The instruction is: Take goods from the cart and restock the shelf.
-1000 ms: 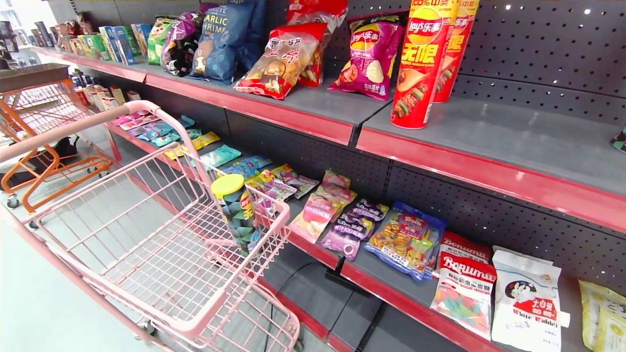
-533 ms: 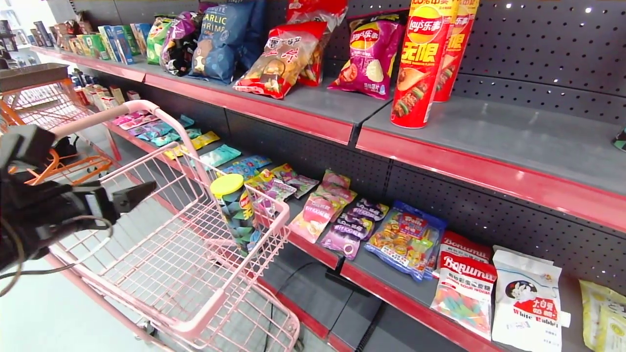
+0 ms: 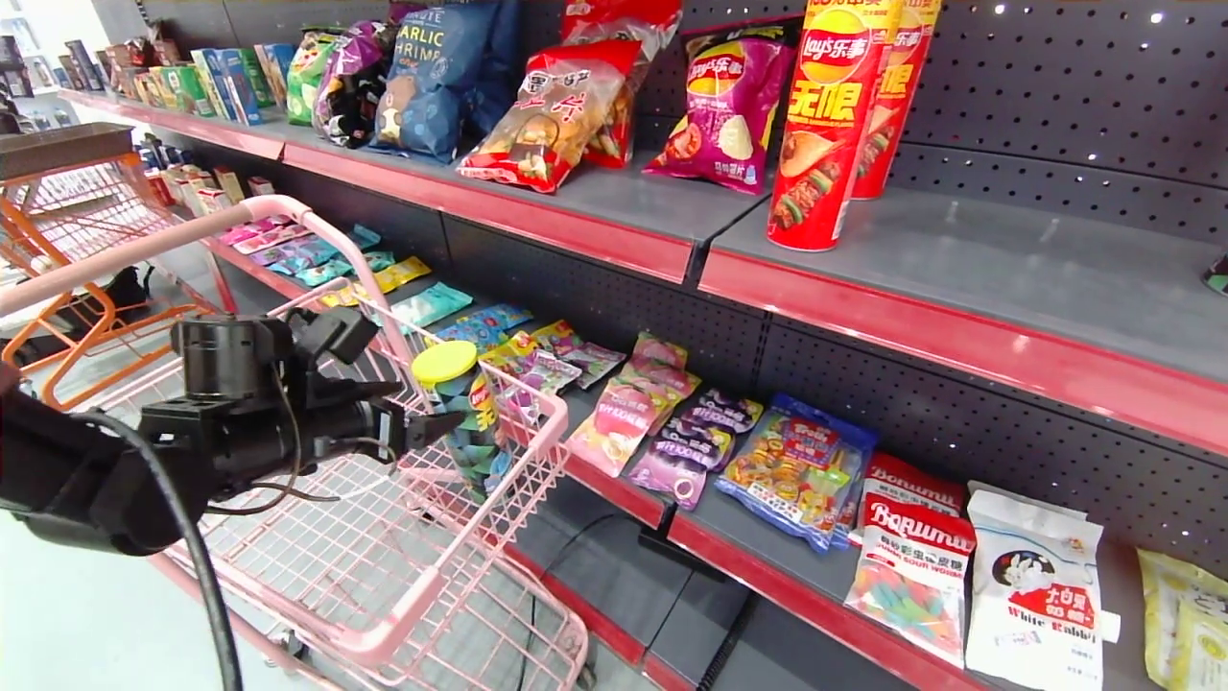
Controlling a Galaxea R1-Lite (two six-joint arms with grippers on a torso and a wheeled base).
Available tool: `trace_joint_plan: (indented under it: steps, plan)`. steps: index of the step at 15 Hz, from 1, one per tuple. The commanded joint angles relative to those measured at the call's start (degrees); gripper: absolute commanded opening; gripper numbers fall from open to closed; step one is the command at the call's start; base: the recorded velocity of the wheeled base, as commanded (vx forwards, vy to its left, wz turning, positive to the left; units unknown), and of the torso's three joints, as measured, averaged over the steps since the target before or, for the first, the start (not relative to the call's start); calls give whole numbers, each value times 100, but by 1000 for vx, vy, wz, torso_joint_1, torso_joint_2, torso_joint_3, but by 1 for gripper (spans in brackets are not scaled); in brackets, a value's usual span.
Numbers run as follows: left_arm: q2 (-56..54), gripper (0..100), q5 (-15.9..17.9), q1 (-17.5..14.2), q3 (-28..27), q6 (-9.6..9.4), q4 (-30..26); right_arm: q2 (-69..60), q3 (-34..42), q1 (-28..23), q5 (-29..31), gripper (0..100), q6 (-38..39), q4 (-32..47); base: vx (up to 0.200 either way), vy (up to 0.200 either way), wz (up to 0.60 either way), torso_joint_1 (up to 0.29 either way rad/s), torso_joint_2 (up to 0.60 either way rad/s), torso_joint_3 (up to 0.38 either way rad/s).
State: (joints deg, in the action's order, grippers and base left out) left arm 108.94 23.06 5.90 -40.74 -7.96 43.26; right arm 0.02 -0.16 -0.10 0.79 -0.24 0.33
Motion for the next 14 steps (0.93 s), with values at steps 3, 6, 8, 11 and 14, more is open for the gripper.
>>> trace_joint_plan:
  steps: [3,6,8,11,14]
  plan:
    - [699,100,23,324,-329,-48,51,6,-2,1,0,100,-2,2,0,0,0,0,0,0]
    - [963,100,31,324,-435,-250,402,-2,-2,1,0,100,-2,2,0,0,0,0,0,0]
    - [1016,100,31,324,-452,-259,420,-2,-2,10,0,100,-2,2,0,0,0,0,0,0]
    - [1139,100,23,315,-567,-390,560,-2,-2,1,0,100,-2,2,0,0,0,0,0,0]
    - [1024,0,23,306,-487,-426,815,-2,-2,10,0,100,7,-7,0,0,0,0,0,0]
